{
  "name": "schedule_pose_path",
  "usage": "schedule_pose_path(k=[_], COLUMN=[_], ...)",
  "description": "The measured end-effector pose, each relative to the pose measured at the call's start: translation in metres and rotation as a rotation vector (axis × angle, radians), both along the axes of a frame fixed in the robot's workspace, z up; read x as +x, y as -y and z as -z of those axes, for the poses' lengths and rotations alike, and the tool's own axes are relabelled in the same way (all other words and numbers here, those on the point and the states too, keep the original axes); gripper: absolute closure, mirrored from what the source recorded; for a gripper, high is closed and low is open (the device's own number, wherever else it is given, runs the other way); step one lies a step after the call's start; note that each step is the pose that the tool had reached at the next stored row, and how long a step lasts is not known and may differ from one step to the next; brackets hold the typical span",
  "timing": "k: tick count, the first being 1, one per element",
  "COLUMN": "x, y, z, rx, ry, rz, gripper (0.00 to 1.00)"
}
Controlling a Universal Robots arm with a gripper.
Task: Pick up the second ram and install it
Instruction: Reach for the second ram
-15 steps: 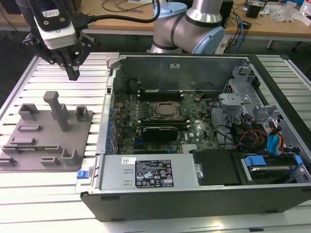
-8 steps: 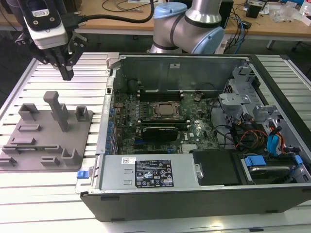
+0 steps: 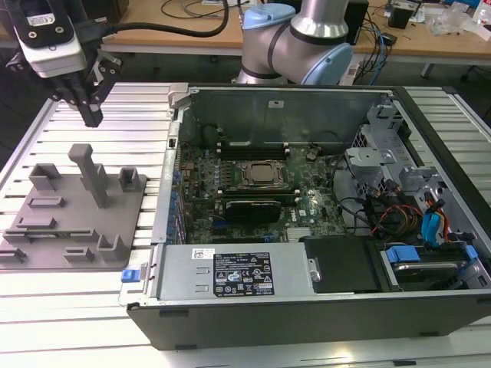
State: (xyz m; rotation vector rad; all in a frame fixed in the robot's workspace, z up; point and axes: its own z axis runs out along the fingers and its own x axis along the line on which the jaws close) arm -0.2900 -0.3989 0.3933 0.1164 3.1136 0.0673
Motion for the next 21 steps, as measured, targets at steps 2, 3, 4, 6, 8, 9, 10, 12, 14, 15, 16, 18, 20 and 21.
schedule_pose_path(k=[2,3,4,6,8,9,10,12,14,15,16,18,20,21], x=[-0.004,-0.006,-0.008,-0.011,-0.014,-0.016,-0.019,-0.023,-0.028,-0.030,-0.031,-0.036,-0.040,-0.043], y=[0.0000,0.0000,0.0000,-0.0001,0.0000,-0.0001,0.0000,0.0000,0.0000,0.0000,0.0000,-0.0001,-0.0001,-0.0001], z=[0.0000,0.0000,0.0000,0.0000,0.0000,0.0000,0.0000,0.0000,0.0000,0.0000,0.0000,0.0000,0.0000,0.0000], rx=[0.0000,0.0000,0.0000,0.0000,0.0000,0.0001,-0.0001,0.0000,0.0000,0.0000,0.0000,0.0000,0.0000,0.0000], ry=[0.0000,-0.0001,-0.0001,-0.0001,0.0000,-0.0001,-0.0001,-0.0001,-0.0001,0.0000,0.0000,-0.0001,-0.0001,-0.0001], rz=[0.000,0.000,0.000,0.000,0.000,0.000,0.000,0.000,0.000,0.000,0.000,0.000,0.000,0.000], gripper=[0.92,0.92,0.92,0.92,0.92,0.92,0.92,0.92,0.92,0.92,0.92,0.92,0.92,0.92])
